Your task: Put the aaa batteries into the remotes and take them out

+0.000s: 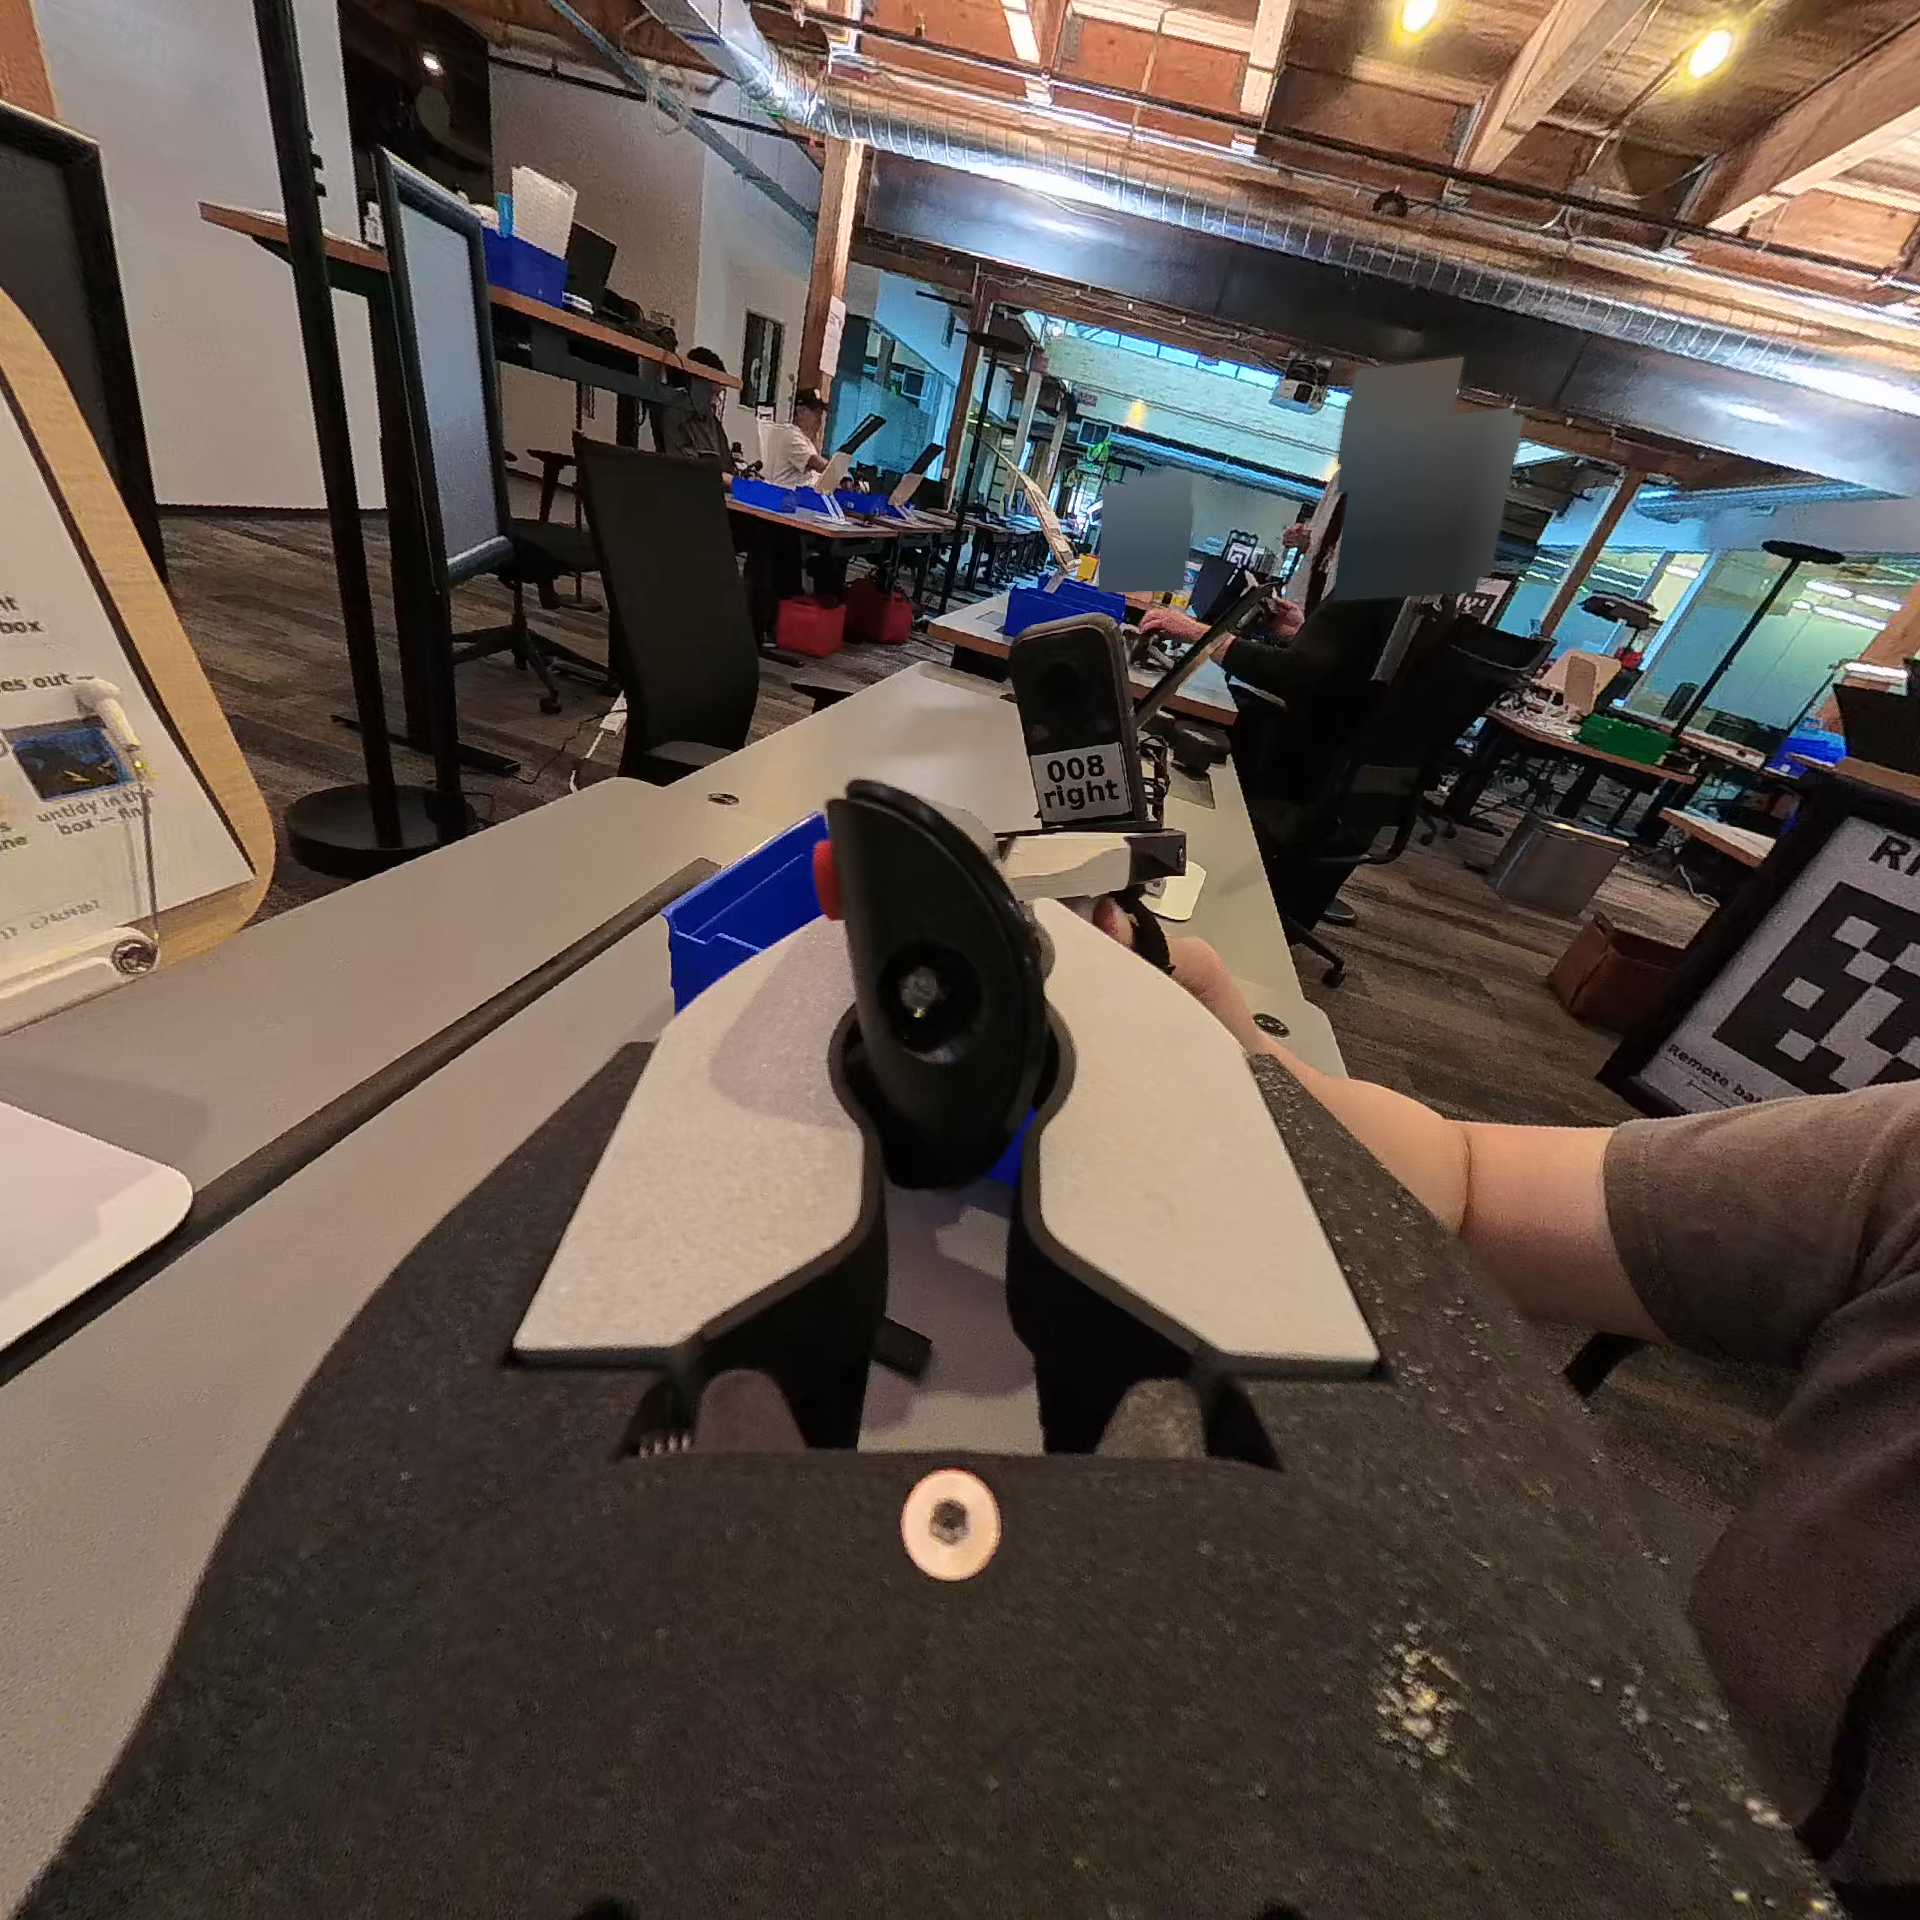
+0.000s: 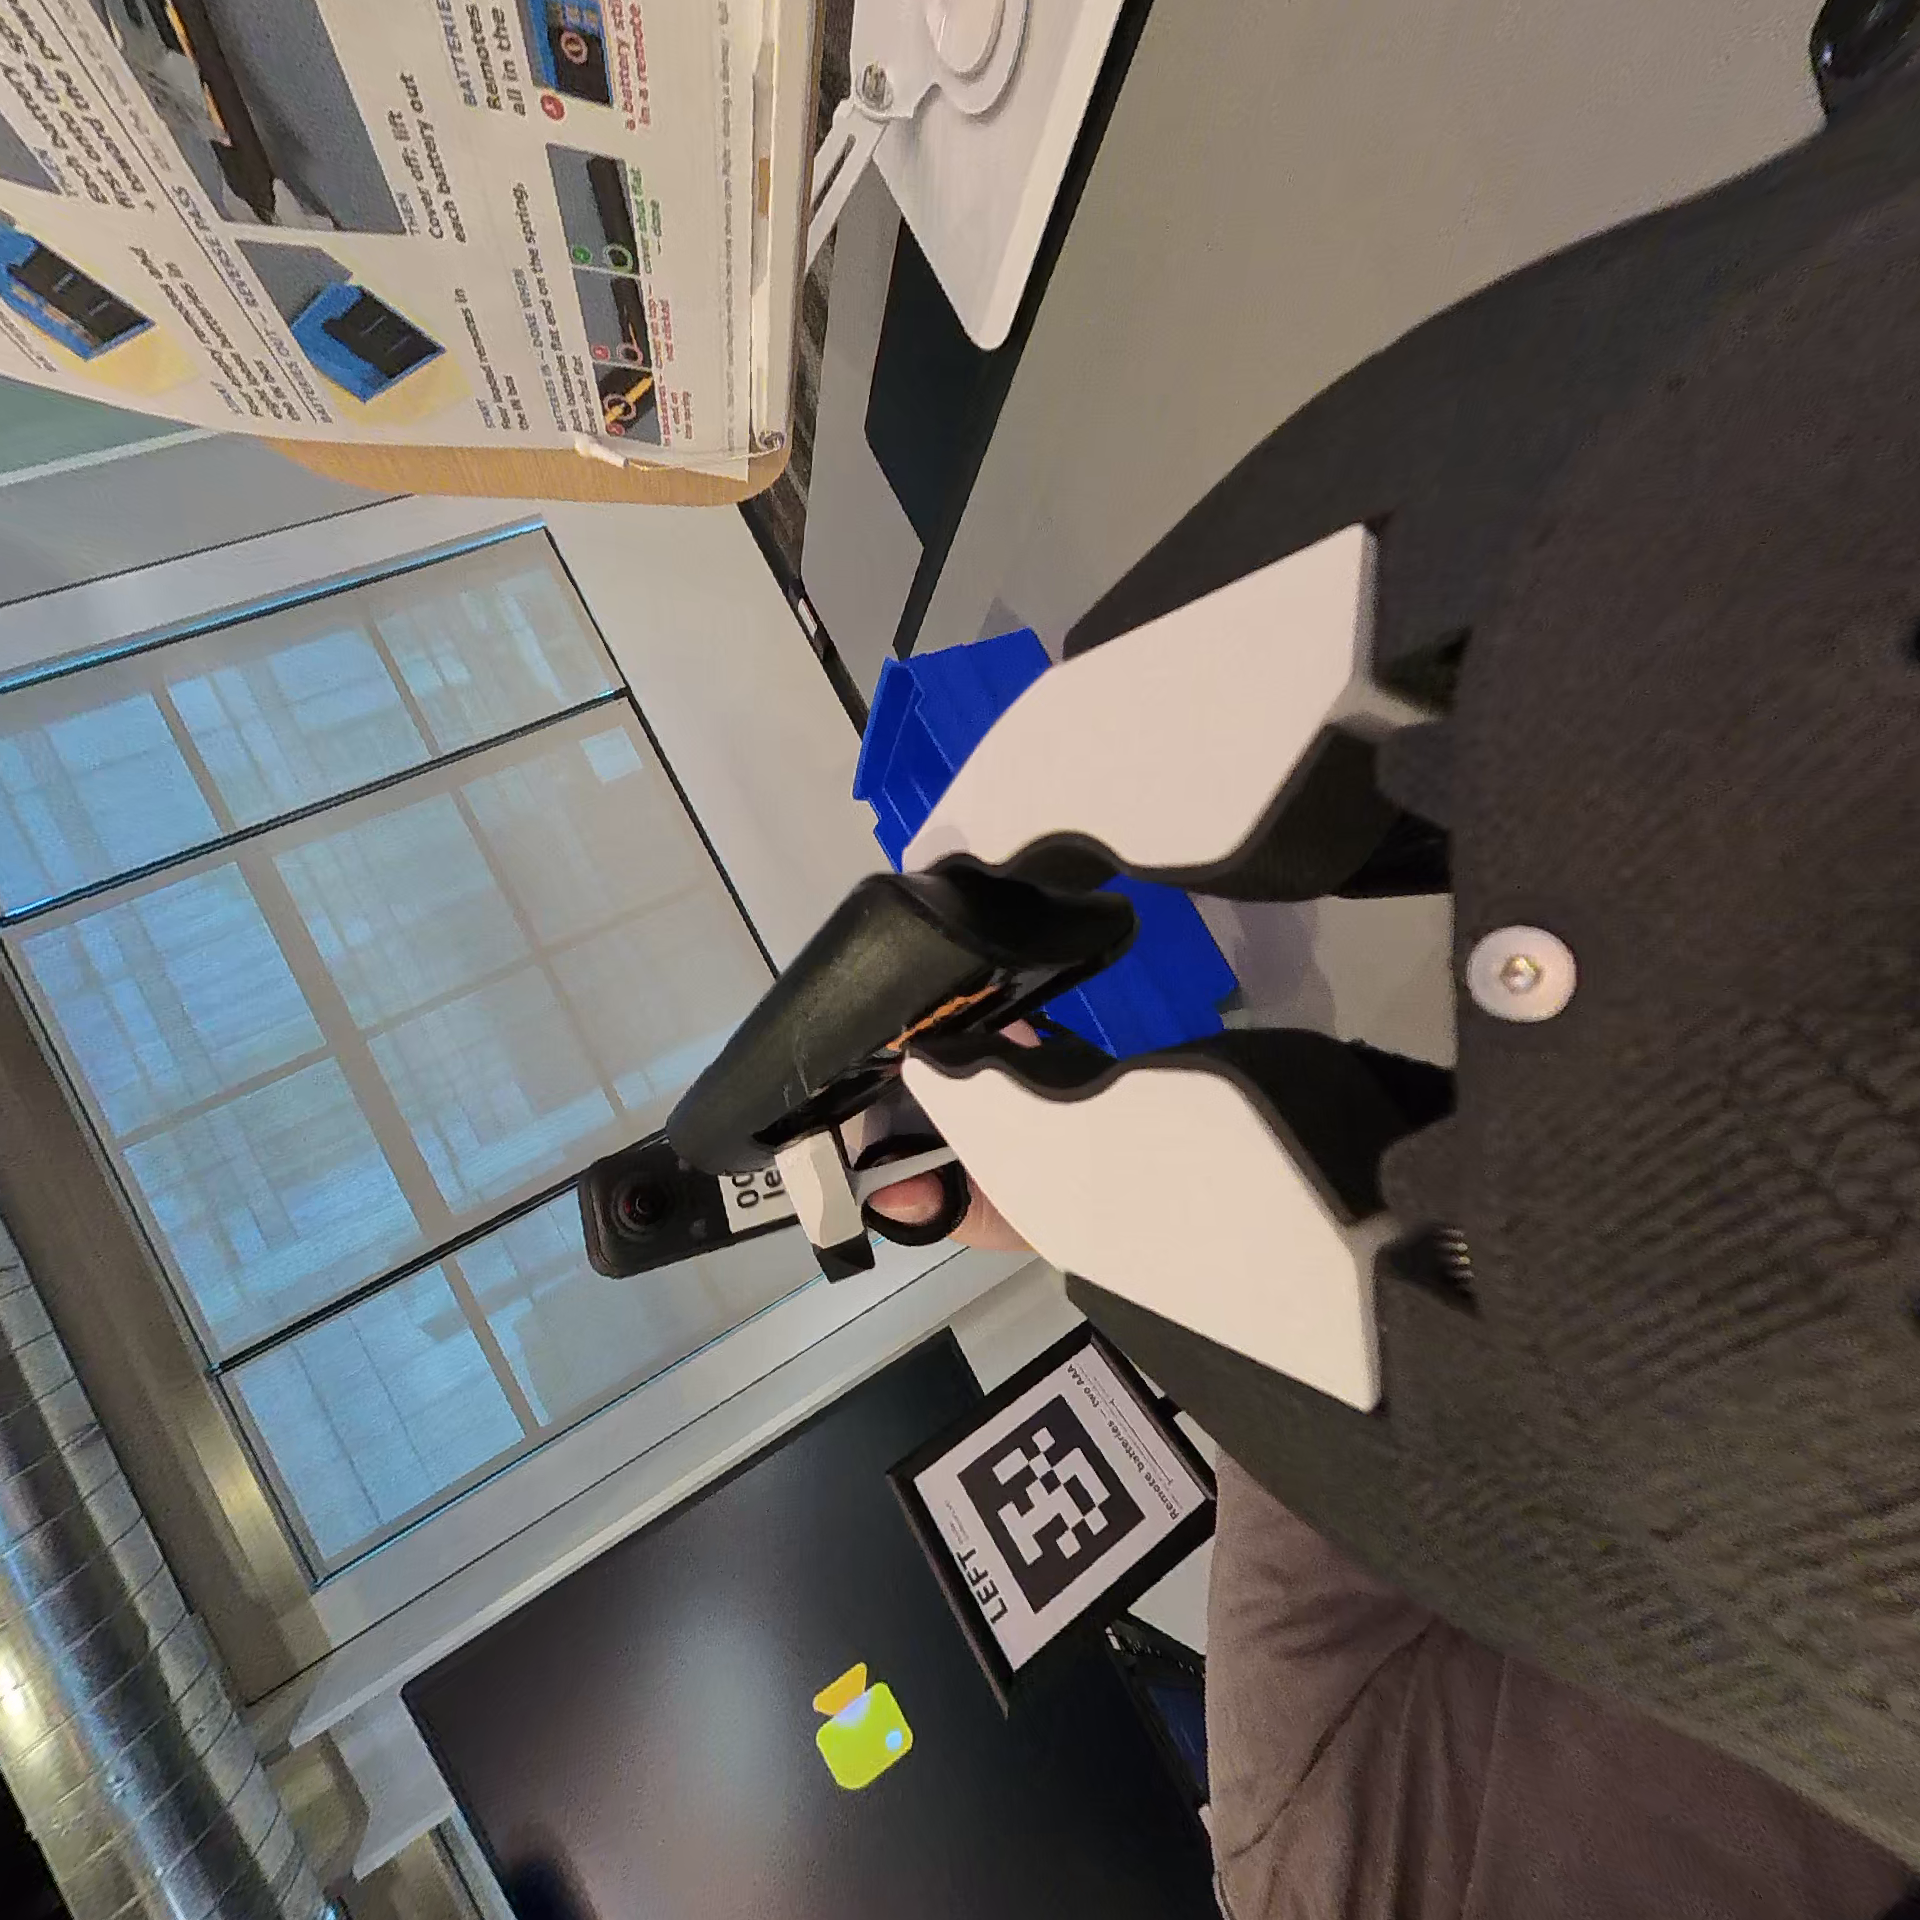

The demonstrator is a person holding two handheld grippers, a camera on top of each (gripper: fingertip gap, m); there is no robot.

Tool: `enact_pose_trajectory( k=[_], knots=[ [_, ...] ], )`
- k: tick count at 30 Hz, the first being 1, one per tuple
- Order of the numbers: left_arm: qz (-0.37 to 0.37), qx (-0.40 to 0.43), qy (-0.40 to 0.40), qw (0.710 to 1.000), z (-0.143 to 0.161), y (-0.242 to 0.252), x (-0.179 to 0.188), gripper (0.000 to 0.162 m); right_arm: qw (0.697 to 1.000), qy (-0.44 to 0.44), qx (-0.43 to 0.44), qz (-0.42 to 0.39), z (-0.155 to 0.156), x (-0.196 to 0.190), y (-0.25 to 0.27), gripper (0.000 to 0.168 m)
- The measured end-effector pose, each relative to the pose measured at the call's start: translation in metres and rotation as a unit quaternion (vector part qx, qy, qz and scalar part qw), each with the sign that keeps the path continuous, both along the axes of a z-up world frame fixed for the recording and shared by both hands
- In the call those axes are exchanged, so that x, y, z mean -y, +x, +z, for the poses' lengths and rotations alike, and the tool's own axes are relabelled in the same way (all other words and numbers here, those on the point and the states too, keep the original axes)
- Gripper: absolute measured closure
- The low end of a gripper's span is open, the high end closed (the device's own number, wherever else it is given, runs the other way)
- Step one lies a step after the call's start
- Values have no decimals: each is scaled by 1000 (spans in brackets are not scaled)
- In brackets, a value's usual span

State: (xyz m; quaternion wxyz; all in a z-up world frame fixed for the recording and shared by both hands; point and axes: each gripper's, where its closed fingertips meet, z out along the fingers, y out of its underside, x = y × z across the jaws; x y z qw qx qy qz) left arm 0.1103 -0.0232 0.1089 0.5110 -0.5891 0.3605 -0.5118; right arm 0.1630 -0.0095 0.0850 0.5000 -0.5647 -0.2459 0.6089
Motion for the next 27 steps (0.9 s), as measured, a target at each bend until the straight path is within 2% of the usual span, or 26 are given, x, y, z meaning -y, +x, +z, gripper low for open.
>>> enact_pose_trajectory(
  k=[10, 18, 21, 27],
  knots=[
    [-38, 16, -15, 999, 7, -5, 8, 140, 998, 25, -20, 50, 13, 15, -3, 147],
    [-43, -12, 20, 999, 9, -6, 16, 140, 993, 42, -34, 102, 12, 22, -6, 148],
    [-17, -42, 73, 996, 9, -4, 17, 140, 993, 46, -45, 95, 9, 18, -5, 146],
    [78, -146, 207, 964, 4, 0, 18, 140, 998, 48, -36, -14, -8, -6, -4, 130]
  ],
)
